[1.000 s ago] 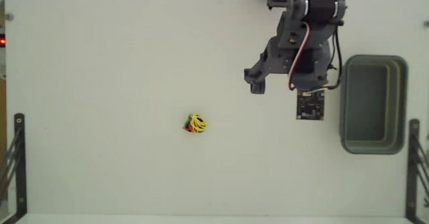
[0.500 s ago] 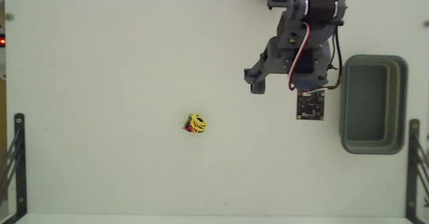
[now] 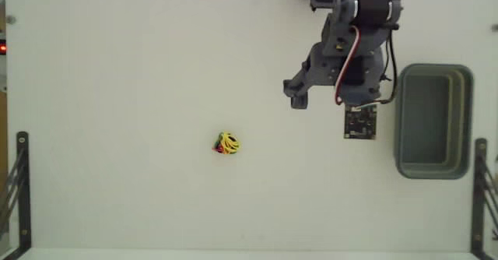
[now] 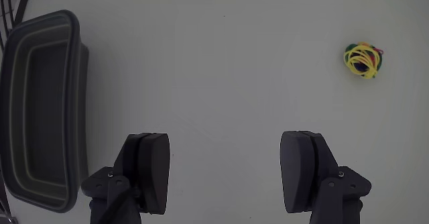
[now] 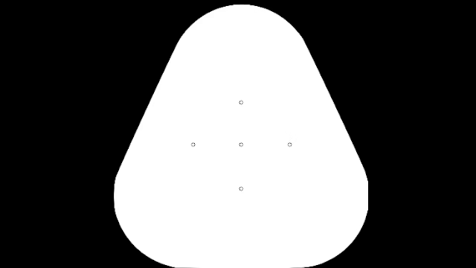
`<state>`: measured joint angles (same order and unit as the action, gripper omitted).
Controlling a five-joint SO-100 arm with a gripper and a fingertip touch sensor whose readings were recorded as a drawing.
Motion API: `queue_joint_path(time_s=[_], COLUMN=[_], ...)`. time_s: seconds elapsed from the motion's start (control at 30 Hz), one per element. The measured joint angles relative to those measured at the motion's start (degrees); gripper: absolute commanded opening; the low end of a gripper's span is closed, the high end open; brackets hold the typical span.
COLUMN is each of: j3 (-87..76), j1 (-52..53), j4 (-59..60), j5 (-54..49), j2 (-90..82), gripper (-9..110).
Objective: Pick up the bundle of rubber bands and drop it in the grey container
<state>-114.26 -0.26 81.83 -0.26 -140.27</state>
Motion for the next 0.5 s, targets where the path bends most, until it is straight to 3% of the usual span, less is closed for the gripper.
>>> queue_joint_path(time_s=[0.5], j3=[0.0], j1=[1.67], j4=[0.0], j5=[0.0], j2=[0.0], gripper=[110])
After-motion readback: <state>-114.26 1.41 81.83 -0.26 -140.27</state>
